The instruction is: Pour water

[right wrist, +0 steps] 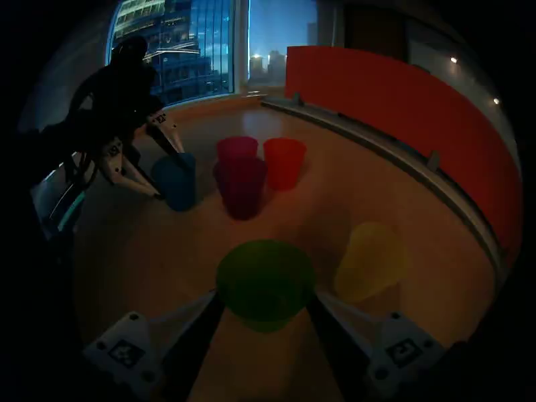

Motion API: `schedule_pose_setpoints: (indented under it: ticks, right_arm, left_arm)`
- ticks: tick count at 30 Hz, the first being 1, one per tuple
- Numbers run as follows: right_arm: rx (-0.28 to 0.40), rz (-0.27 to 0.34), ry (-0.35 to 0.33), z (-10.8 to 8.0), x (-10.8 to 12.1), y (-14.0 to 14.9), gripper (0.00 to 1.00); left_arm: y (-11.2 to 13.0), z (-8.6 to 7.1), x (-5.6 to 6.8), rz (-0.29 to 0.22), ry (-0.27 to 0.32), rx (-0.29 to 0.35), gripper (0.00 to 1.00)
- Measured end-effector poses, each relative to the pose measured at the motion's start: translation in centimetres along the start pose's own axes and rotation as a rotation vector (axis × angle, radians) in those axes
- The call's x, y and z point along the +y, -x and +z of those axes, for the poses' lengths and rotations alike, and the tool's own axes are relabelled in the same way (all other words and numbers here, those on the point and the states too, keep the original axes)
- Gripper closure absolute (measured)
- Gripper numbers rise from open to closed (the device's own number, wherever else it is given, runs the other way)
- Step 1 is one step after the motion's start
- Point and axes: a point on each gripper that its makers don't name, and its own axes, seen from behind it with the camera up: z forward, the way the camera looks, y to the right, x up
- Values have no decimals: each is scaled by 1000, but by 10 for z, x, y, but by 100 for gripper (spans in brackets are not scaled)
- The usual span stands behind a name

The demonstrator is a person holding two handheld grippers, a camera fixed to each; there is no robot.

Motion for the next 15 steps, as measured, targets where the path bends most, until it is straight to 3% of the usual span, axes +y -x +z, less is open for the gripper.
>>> schedule_pose_setpoints:
  ticks: [15]
  right_arm:
    - [13, 15, 10, -2, -5, 6, 7]
  left_arm:
    - [7, -1, -2, -6, -11, -3, 15]
